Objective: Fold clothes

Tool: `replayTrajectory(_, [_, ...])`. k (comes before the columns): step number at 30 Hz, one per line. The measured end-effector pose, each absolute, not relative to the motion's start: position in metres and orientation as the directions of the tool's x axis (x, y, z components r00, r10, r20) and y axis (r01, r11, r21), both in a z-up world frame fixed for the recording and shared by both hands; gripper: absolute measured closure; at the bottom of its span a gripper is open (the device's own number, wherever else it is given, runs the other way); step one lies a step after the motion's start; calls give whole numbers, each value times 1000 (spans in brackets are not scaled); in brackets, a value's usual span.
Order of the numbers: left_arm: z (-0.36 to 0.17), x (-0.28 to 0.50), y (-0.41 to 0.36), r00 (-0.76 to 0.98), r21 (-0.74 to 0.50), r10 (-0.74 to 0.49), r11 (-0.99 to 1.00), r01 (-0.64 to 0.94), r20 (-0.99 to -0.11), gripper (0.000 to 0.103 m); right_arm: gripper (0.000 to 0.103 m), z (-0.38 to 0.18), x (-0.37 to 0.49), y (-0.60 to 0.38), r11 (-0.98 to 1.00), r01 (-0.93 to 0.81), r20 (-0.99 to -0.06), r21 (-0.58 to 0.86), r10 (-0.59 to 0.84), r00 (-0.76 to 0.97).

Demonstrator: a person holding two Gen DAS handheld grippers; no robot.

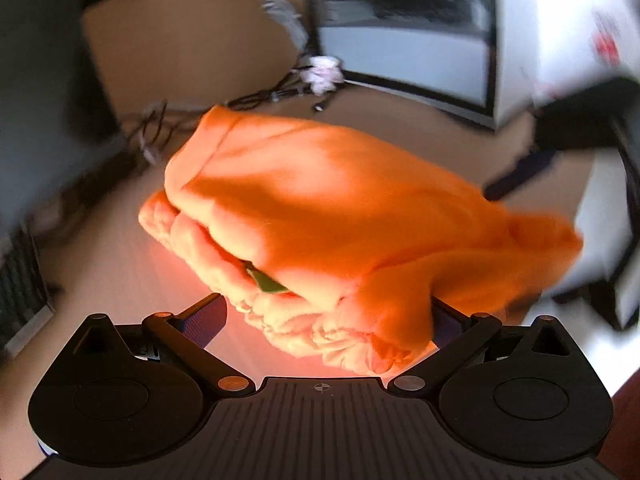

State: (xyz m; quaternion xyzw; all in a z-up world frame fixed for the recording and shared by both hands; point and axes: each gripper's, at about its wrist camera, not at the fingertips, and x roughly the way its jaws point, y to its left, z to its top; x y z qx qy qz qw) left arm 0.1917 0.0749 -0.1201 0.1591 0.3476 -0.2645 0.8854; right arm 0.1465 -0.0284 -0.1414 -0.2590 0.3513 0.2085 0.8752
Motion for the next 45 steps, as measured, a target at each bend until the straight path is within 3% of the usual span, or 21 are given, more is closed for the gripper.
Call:
replayTrajectory(4, [-119, 210, 84, 564, -47, -416, 832, 553, -714, 0, 28, -144, 150, -24, 770, -528, -717, -358, 136, 683])
replayTrajectory(5, [-120, 211, 85, 556, -63, -421, 833, 550, -717, 0, 43, -142, 152, -24, 778, -522, -722, -349, 132, 680])
replayTrajectory(6, [-121, 213, 86, 549, -74, -425, 833, 548, -720, 0, 68, -140, 155, -25, 787, -515, -726, -341, 128, 676])
replayTrajectory(9, [-112, 197, 88, 574, -5, -424, 807, 590, -701, 0, 80, -134, 163, -25, 810, -494, -738, -317, 116, 664])
replayTrajectory(14, [-100, 160, 85, 646, 275, -466, 639, 719, -605, 0, 83, -117, 172, -29, 844, -467, -770, -263, 109, 629])
replayTrajectory(18, [-115, 162, 77, 638, 364, -495, 543, 757, -590, 0, 83, -103, 181, -24, 854, -468, -810, -228, 100, 578])
replayTrajectory(24, [-129, 153, 73, 655, 574, -578, 353, 739, -487, 0, 84, -93, 197, -2, 805, -528, -850, -269, 60, 523])
replayTrajectory(26, [-136, 146, 71, 604, 589, -614, 263, 764, -508, 0, 84, -93, 203, 5, 793, -546, -866, -270, 49, 498])
replayTrajectory(29, [-136, 158, 72, 476, 408, -654, 268, 873, -589, 2, 83, -90, 215, 13, 801, -537, -873, -265, 38, 487])
replayTrajectory(32, [-130, 192, 81, 328, 69, -704, 369, 927, -630, 22, 77, -79, 218, 10, 823, -511, -865, -248, 50, 500])
replayTrajectory(34, [-133, 225, 91, 223, -192, -742, 429, 882, -632, 22, 59, -62, 211, -6, 852, -471, -846, -228, 66, 529])
replayTrajectory(35, [-137, 242, 96, 176, -319, -761, 454, 832, -625, 22, 39, -53, 206, -18, 870, -440, -831, -220, 70, 552])
replayTrajectory(36, [-141, 258, 101, 135, -434, -780, 472, 768, -611, 22, 26, -43, 201, -31, 888, -408, -813, -212, 72, 578])
replayTrajectory(39, [-159, 290, 117, 94, -680, -833, 505, 532, -545, 22, 17, -29, 186, -74, 925, -328, -777, -191, 62, 627])
replayTrajectory(42, [-166, 305, 127, 87, -797, -866, 489, 354, -493, 23, 17, -48, 179, -107, 953, -246, -787, -177, 13, 617])
replayTrajectory(45, [-168, 316, 126, 76, -811, -867, 490, 321, -493, 23, 17, -76, 185, -110, 956, -230, -764, -181, 11, 645])
